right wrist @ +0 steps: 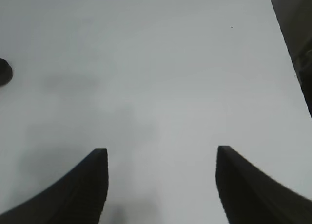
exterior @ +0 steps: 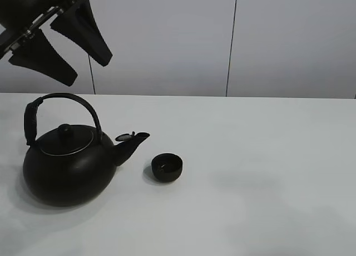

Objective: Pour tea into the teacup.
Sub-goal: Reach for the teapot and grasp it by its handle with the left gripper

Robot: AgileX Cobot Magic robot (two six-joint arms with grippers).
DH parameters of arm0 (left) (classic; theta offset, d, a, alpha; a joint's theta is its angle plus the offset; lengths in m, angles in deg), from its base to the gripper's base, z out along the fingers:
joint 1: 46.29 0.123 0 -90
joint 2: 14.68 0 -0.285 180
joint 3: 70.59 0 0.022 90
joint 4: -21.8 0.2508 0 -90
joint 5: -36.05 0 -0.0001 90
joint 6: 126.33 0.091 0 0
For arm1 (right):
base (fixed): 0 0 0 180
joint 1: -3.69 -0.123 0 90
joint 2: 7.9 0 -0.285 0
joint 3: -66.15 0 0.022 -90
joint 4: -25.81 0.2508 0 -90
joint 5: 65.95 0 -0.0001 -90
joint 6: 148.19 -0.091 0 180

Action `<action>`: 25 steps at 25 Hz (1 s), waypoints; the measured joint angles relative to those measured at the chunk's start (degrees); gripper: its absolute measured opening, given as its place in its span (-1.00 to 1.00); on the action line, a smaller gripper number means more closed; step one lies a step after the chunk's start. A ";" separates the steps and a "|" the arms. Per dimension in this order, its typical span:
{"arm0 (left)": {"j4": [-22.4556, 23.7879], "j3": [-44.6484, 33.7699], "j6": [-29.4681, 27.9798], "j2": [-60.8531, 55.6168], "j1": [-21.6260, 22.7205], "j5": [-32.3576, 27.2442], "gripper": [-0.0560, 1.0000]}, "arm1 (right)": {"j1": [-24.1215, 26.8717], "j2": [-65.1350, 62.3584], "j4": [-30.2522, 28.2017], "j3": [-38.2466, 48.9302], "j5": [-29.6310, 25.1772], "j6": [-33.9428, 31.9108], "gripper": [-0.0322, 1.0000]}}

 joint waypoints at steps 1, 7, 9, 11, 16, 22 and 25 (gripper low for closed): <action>0.00 0.00 0.00 0.00 0.00 0.00 0.01 | 0.00 0.00 0.00 0.00 0.00 -0.06 -0.08; 0.00 0.00 0.00 0.00 0.00 0.00 0.01 | 0.00 0.00 0.00 0.00 0.06 -0.12 -0.08; 0.00 0.00 0.00 0.00 0.00 0.00 0.01 | 0.00 0.00 0.00 0.02 0.06 -0.12 -0.08; 0.00 0.00 0.00 0.00 0.00 0.00 0.01 | 0.00 0.00 0.00 0.02 0.06 -0.12 -0.08; 0.00 0.00 0.00 0.00 0.00 0.00 0.01 | 0.00 0.00 0.00 0.02 0.06 -0.17 -0.08; 0.00 0.00 0.00 0.00 0.00 5.40 0.01 | 0.00 0.00 0.00 0.02 0.06 -0.14 -0.08; 0.00 0.00 1.70 0.00 0.00 10.01 0.01 | 0.00 0.00 0.00 0.02 0.06 -0.14 -0.08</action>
